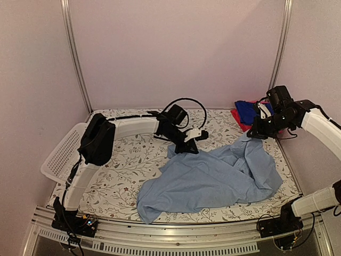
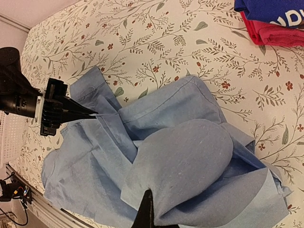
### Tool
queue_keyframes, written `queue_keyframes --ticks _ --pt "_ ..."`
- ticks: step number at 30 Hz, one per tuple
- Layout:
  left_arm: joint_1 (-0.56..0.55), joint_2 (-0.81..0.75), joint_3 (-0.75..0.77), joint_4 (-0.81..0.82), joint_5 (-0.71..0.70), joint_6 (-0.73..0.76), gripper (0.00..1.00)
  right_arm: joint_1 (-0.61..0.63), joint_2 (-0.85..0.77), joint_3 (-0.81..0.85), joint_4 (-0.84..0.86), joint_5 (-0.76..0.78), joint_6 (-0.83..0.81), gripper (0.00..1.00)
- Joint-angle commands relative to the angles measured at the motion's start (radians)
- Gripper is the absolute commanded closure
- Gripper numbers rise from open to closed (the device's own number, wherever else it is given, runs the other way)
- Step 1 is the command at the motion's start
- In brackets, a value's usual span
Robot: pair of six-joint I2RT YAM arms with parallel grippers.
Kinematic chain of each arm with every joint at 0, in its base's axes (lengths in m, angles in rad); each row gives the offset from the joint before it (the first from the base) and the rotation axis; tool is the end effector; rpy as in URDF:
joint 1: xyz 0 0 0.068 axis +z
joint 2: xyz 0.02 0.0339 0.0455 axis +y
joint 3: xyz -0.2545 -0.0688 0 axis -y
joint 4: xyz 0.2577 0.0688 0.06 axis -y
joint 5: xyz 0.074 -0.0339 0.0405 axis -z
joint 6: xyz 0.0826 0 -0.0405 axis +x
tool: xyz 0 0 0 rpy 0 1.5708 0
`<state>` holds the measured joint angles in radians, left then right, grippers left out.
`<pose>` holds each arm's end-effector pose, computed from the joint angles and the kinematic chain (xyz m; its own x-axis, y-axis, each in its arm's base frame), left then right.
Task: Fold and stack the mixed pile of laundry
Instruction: Adjust the crumpled shirt at the center of the board, then pick up the crumpled shirt from the center of the board.
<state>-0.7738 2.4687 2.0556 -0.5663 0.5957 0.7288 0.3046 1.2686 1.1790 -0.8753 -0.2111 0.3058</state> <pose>0.3671 -0.4235 0.1054 0.0913 0.6815 -0.7261 0.9939 -0.1078 0.0238 0.2757 0.1048 0.2660 -0.8703 0.0350 -0.4912 -0.1521 0.9296 0.3357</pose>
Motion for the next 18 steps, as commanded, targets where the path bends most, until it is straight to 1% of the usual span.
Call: queue_keyframes --ticks 1,3,5,8,9,11,13,15,17,18 --pt "0.014 -0.115 -0.008 -0.006 -0.023 -0.078 1.0 -0.031 0.001 0.086 0.02 0.005 0.008 1.0" --pt "0.026 -0.178 -0.019 0.023 -0.077 -0.144 1.0 -0.064 -0.001 0.147 0.048 0.012 0.009 1.0" --pt "0.049 -0.26 -0.046 0.075 -0.177 -0.215 1.0 -0.116 0.001 0.23 0.081 0.019 -0.001 1.0" --pt "0.094 -0.386 -0.078 0.18 -0.37 -0.343 1.0 -0.169 0.04 0.413 0.12 0.061 -0.023 1.0" --pt "0.114 -0.418 -0.064 0.203 -0.452 -0.389 1.0 -0.175 0.073 0.503 0.141 0.073 -0.031 1.0" --pt "0.136 -0.452 0.007 0.185 -0.52 -0.452 1.0 -0.181 0.117 0.603 0.207 0.092 -0.049 1.0" --pt "0.148 -0.457 0.111 0.142 -0.577 -0.495 1.0 -0.187 0.168 0.781 0.247 0.115 -0.073 1.0" --pt "0.148 -0.493 0.148 0.152 -0.609 -0.523 1.0 -0.191 0.238 0.973 0.239 0.118 -0.091 1.0" --pt "0.145 -0.524 0.192 0.145 -0.637 -0.57 1.0 -0.193 0.3 1.101 0.25 0.086 -0.097 1.0" --pt "0.141 -0.537 0.217 0.129 -0.632 -0.584 1.0 -0.193 0.318 1.139 0.263 0.07 -0.1 1.0"
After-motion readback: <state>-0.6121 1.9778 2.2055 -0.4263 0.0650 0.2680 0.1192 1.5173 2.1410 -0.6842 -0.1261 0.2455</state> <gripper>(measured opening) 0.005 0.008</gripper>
